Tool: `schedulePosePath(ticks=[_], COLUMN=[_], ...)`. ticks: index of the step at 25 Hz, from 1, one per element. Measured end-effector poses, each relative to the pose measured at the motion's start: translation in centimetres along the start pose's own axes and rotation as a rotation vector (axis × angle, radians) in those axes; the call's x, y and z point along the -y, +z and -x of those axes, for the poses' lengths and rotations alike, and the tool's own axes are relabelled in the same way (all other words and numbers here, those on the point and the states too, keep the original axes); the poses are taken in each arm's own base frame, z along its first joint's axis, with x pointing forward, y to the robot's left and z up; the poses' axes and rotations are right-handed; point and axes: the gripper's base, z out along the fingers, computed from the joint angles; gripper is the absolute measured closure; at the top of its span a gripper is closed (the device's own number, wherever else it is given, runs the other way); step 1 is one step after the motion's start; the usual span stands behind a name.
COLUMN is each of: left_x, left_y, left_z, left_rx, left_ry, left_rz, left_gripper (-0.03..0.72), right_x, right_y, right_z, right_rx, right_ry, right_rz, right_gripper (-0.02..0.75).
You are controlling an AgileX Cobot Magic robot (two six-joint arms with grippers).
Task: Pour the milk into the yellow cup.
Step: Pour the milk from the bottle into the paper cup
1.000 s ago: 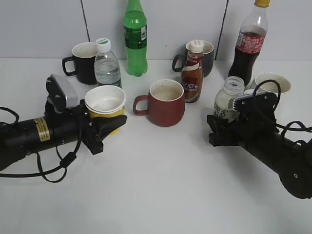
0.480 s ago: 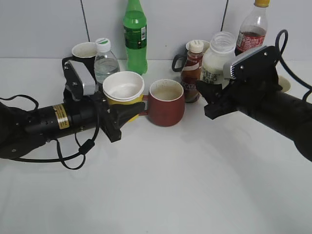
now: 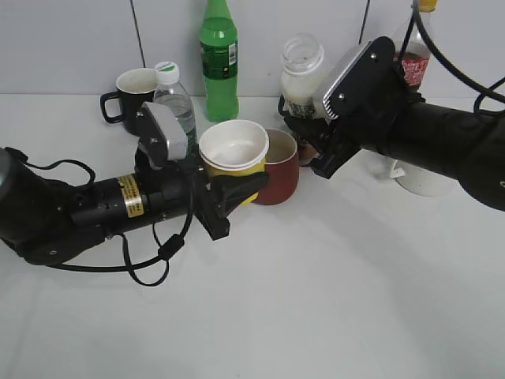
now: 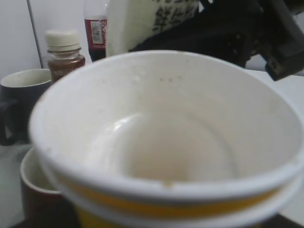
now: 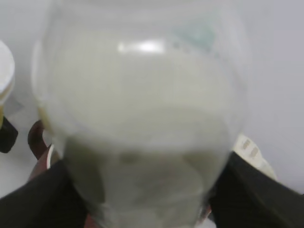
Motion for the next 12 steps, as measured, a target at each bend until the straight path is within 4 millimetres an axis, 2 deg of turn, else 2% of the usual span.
schedulePosePath(ticks=[3, 6, 12], left_x=[0.2, 0.9, 1.1], left_y=[0.2, 1.2, 1.3], left_z=[0.1, 0.7, 0.7], left_rx=[0.004, 0.023, 0.018], left_ry=[0.003, 0.019, 0.023], left_rz=[-0.007, -0.04, -0.047], left_gripper=[0.346, 0.346, 0.346], right_x=[-0.1, -0.4, -0.5], right_y=[0.5, 0.7, 0.7], right_z=[0.5, 0.8, 0.7], right_rx=[-0.013, -0.012, -0.021], right_ry=[-0.099, -0.199, -0.34], right_rz=[0.019, 0.037, 0.042], right_gripper=[0.251, 0.251, 0.251])
